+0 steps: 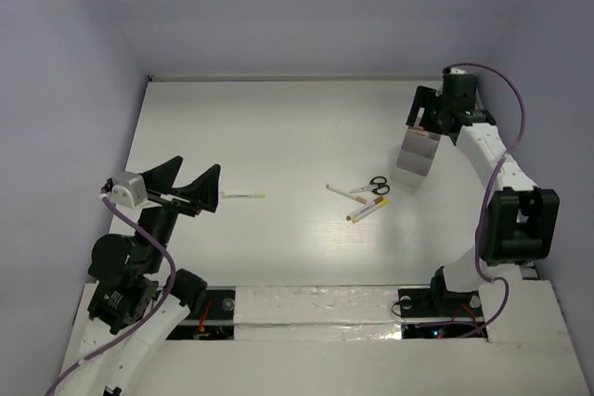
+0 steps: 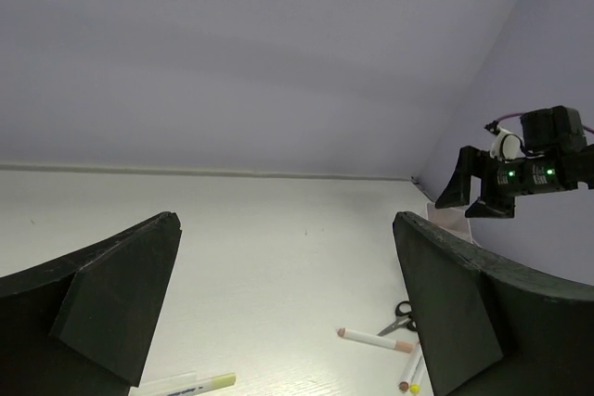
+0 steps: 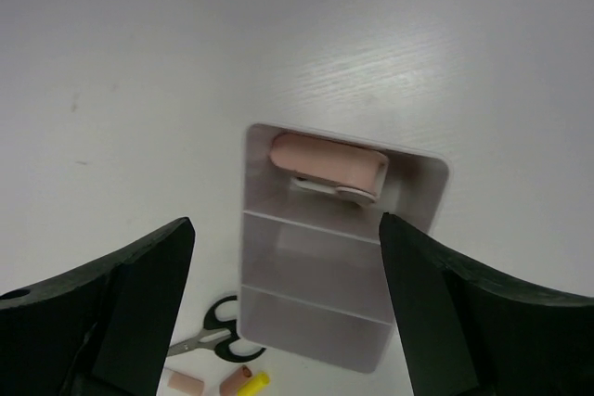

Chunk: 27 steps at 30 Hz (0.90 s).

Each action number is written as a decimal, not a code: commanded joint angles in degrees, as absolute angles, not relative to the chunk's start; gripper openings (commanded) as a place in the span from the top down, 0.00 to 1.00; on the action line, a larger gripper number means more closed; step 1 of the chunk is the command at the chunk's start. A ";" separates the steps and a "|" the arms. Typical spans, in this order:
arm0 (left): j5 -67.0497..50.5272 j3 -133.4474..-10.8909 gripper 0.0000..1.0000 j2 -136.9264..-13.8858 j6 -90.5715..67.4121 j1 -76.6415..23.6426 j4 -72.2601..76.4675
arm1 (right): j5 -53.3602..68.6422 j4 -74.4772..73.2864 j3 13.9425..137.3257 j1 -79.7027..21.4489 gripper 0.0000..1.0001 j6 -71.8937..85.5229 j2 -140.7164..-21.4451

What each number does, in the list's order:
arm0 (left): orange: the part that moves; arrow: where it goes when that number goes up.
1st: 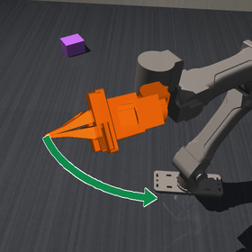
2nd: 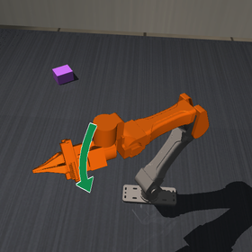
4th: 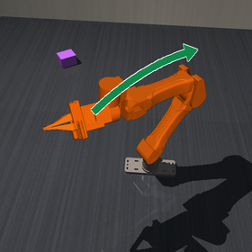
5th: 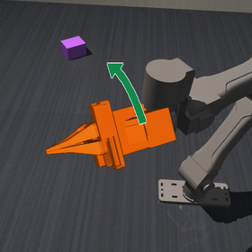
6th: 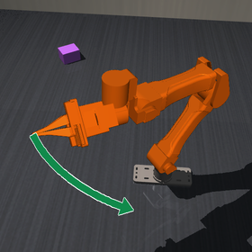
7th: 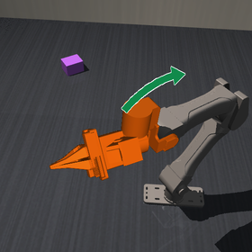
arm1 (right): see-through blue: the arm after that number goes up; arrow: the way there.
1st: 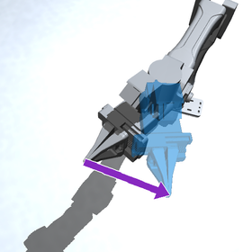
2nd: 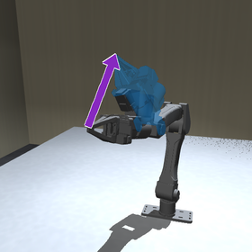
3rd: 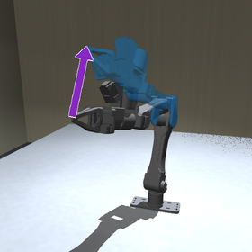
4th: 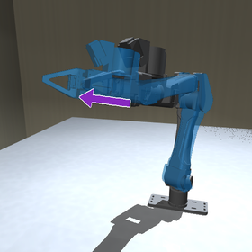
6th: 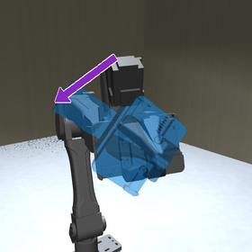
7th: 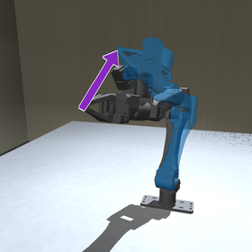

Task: Sort the stationery into containers
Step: Place the stationery in the storage box, then pick up the pen from the center of the board.

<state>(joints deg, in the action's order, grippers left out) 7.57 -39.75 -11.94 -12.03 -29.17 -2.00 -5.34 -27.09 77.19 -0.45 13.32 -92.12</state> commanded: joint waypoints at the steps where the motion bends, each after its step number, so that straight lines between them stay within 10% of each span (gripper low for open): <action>1: 7.65 -39.46 0.01 -13.10 -11.43 -29.44 0.35 | 3.93 -19.26 73.50 -1.49 0.15 13.10 -84.04; 8: 8.78 -39.46 0.01 -13.54 -11.34 -29.44 0.18 | 14.58 -10.20 65.84 -20.01 0.39 11.08 -82.34; 27: 13.71 -39.64 0.01 -13.01 -10.72 -28.39 0.09 | 15.20 -16.26 109.23 -53.70 0.31 -8.79 -128.82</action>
